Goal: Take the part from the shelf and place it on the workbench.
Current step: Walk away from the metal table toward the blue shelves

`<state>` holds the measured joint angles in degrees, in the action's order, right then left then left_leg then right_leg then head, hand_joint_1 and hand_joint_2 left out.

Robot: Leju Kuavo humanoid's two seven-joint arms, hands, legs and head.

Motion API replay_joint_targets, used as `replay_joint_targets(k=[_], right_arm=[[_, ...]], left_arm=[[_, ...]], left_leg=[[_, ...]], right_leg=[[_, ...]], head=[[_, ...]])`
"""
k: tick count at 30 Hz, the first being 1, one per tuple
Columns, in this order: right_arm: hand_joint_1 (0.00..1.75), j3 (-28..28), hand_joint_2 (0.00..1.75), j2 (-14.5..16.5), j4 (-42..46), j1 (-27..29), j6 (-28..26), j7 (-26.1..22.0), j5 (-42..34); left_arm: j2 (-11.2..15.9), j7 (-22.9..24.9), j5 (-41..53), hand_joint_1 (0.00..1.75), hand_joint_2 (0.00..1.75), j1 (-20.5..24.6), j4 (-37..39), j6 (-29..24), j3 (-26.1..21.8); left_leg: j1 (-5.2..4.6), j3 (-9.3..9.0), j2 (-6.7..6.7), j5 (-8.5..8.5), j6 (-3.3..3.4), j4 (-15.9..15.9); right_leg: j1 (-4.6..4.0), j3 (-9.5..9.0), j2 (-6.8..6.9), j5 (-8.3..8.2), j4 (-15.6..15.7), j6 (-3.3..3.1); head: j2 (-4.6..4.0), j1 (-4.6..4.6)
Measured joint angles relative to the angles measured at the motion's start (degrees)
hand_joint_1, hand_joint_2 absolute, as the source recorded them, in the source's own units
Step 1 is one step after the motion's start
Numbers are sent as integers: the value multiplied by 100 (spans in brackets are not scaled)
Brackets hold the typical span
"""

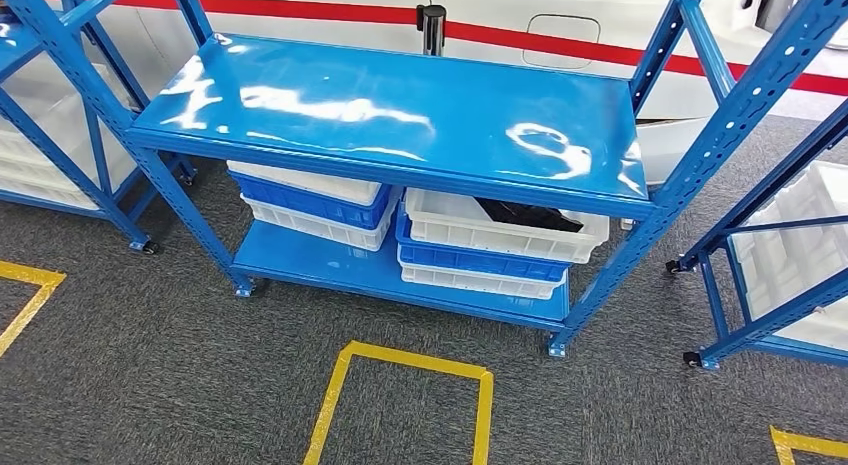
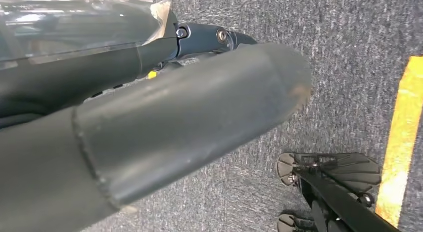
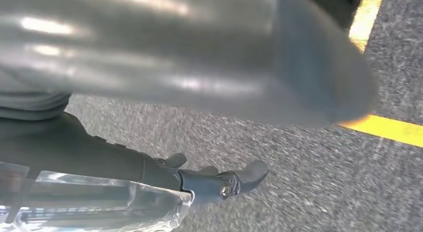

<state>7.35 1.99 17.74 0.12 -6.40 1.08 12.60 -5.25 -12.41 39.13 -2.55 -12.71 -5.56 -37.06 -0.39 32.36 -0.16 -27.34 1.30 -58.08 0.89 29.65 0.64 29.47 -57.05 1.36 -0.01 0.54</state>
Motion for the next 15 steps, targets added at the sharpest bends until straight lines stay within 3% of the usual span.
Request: replay_joint_targets(k=[5, 15], right_arm=[[0, -116, 0, -40, 86, 161, 123, -11, -246], [0, -364, 0, -117, 238, 479, 362, -34, -730]], left_arm=[[82, 243, -775, 0, 0, -102, -164, 109, 700], [252, 714, -2291, 0, 0, -306, -526, 310, 2080]], left_leg=[[-7, -5, 0, -12, 29, 0], [-7, -27, 0, -19, 46, -1]], right_leg=[[8, -15, 0, -2, 26, 40], [30, -22, 1, 8, 30, 60]], head=[[-1, -2], [-1, 1]])
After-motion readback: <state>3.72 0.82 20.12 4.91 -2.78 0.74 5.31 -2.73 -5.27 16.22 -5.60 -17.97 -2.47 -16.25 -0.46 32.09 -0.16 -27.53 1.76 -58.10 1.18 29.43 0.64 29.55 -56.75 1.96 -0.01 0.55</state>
